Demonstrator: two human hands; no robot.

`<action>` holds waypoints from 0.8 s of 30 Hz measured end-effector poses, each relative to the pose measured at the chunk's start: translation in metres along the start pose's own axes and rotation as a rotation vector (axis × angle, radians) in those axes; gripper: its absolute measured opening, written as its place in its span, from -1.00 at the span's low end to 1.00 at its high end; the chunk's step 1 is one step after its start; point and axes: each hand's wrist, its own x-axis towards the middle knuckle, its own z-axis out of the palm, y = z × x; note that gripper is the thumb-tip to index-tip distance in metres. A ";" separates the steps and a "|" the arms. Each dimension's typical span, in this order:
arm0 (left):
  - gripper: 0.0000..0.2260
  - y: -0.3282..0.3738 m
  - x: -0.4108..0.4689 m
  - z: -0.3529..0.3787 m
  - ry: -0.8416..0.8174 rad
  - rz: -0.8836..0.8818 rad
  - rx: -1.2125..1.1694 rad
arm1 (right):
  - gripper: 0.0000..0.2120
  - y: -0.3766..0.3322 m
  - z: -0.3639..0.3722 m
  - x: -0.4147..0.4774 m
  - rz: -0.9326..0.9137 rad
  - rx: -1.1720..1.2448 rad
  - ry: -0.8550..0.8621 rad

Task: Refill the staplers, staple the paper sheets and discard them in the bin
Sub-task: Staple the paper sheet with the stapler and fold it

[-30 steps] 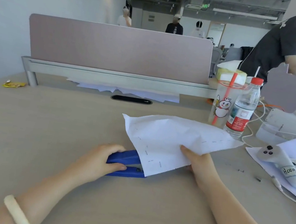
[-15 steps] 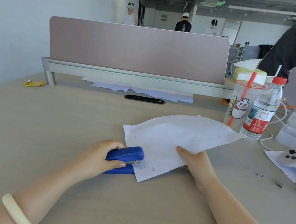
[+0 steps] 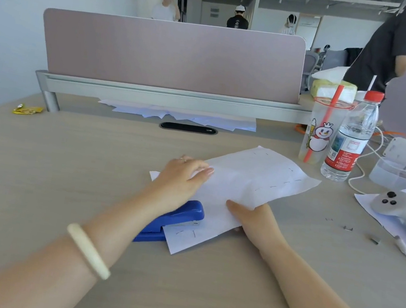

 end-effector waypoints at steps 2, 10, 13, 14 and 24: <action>-0.60 0.004 0.016 0.019 -0.037 -0.057 0.120 | -0.84 0.000 0.000 -0.001 -0.006 -0.018 -0.003; -0.48 -0.008 0.026 0.045 -0.171 -0.176 0.458 | -0.86 0.000 0.001 -0.001 -0.037 0.036 0.031; -0.48 -0.009 0.026 0.046 -0.163 -0.156 0.497 | -0.85 -0.006 0.001 -0.003 0.014 0.092 0.052; -0.48 -0.010 0.026 0.047 -0.159 -0.148 0.506 | -0.84 -0.007 0.000 -0.003 0.036 0.103 0.053; -0.50 -0.005 0.016 0.053 -0.018 -0.041 0.556 | -0.72 -0.017 0.003 -0.009 0.154 0.214 0.067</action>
